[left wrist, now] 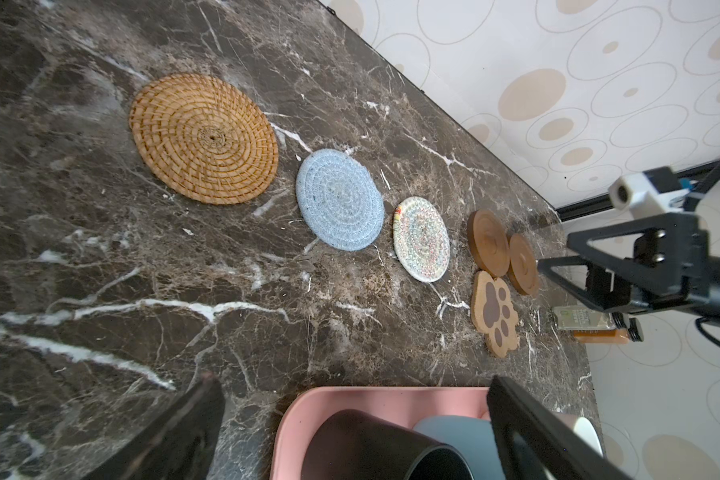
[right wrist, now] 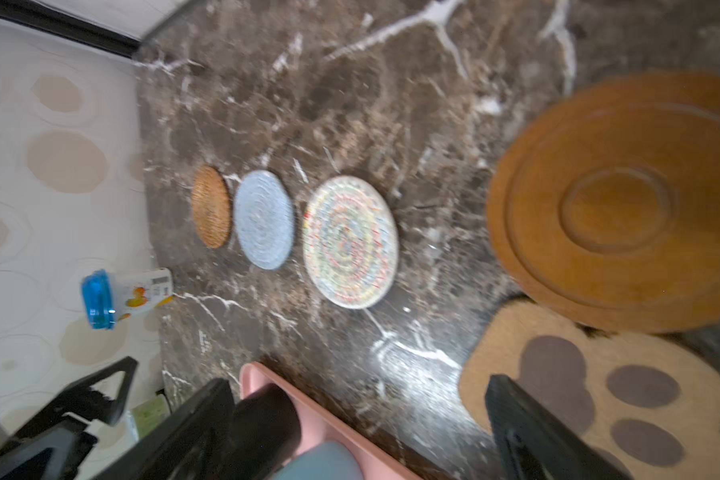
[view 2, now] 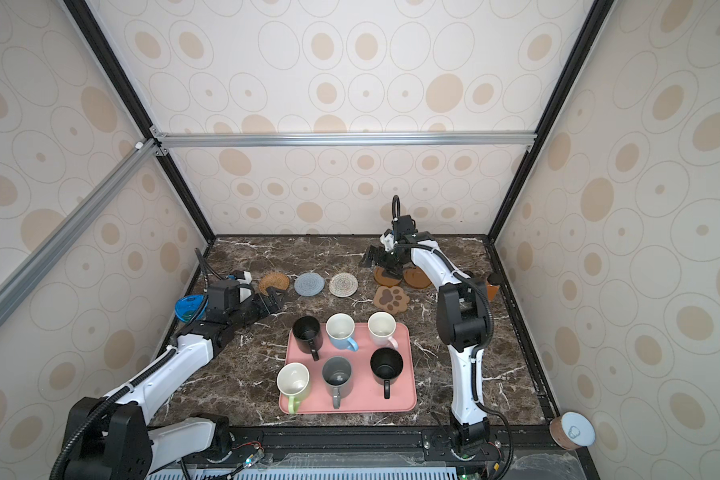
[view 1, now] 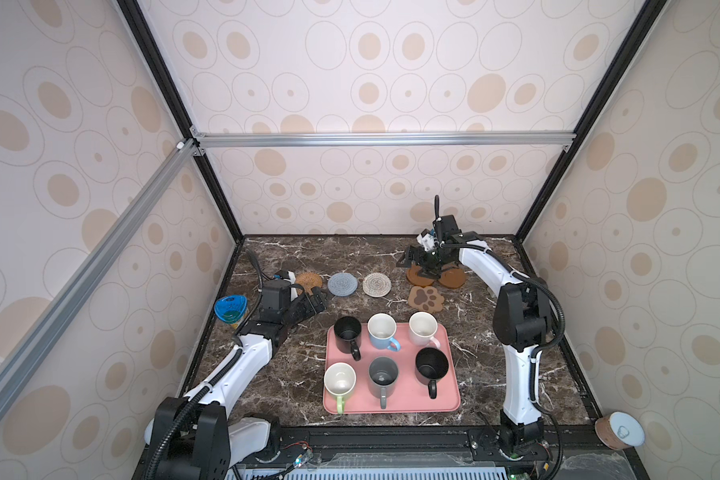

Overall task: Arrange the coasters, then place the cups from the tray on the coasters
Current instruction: 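Lower the right gripper onto the paw-print cork coaster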

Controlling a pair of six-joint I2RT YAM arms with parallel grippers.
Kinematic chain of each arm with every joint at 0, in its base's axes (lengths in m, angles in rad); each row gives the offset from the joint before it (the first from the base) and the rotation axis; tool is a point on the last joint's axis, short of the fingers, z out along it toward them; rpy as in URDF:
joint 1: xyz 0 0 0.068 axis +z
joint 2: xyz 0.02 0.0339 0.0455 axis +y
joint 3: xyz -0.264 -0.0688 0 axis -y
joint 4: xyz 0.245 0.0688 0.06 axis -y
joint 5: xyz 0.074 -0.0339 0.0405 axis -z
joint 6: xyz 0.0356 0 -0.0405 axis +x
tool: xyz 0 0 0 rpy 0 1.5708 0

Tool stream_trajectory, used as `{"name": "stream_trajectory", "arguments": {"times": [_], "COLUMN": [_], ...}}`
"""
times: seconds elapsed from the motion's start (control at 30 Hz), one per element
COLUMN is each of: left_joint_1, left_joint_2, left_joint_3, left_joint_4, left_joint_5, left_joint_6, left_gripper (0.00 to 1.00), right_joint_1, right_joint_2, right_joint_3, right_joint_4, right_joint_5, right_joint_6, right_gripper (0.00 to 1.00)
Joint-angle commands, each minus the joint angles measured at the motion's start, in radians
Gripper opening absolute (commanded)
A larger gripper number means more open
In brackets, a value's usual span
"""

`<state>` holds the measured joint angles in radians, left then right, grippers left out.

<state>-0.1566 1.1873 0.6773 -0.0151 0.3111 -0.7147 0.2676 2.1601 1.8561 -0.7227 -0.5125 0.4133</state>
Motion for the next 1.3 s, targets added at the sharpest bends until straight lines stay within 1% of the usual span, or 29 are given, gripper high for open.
{"name": "stream_trajectory", "arguments": {"times": [0.0, 0.1, 0.2, 0.4, 0.5, 0.63, 0.77, 0.9, 1.1, 1.27], "left_joint_1": [0.008, 0.008, 0.008, 0.008, 0.008, 0.009, 0.008, 0.008, 0.008, 0.008], "left_joint_2": [-0.011, -0.011, -0.013, -0.014, -0.012, -0.014, -0.016, -0.015, -0.012, -0.006], "left_joint_3": [0.006, 0.006, 0.003, -0.006, -0.009, -0.014, -0.015, -0.017, -0.015, -0.013], "left_joint_4": [0.015, 0.015, 0.015, 0.021, 0.026, 0.029, 0.027, 0.029, 0.033, 0.033], "left_joint_5": [0.008, 0.008, 0.01, 0.009, 0.013, 0.013, 0.013, 0.013, 0.014, 0.019], "left_joint_6": [-0.005, -0.007, -0.009, -0.011, -0.014, -0.014, -0.011, -0.011, -0.014, -0.014], "left_gripper": [1.0, 1.0, 1.0, 1.0, 1.0, 1.0, 1.0, 1.0, 1.0, 1.0], "right_joint_1": [0.017, 0.017, 0.017, 0.044, 0.08, 0.124, 0.146, 0.152, 0.15, 0.132], "right_joint_2": [0.004, 0.022, 0.034, 0.061, 0.107, 0.184, 0.234, 0.277, 0.298, 0.246], "right_joint_3": [-0.036, -0.041, -0.04, 0.005, 0.076, 0.177, 0.228, 0.26, 0.245, 0.136], "right_joint_4": [-0.092, -0.113, -0.135, -0.215, -0.288, -0.374, -0.399, -0.426, -0.474, -0.445], "right_joint_5": [0.062, 0.079, 0.131, 0.331, 0.438, 0.546, 0.628, 0.686, 0.803, 0.809], "right_joint_6": [-0.074, -0.081, -0.077, -0.091, -0.104, -0.12, -0.101, -0.076, -0.044, -0.013], "right_gripper": [0.99, 0.99, 0.99, 0.99, 0.99, 0.99, 0.99, 0.99, 0.99, 0.99]}}
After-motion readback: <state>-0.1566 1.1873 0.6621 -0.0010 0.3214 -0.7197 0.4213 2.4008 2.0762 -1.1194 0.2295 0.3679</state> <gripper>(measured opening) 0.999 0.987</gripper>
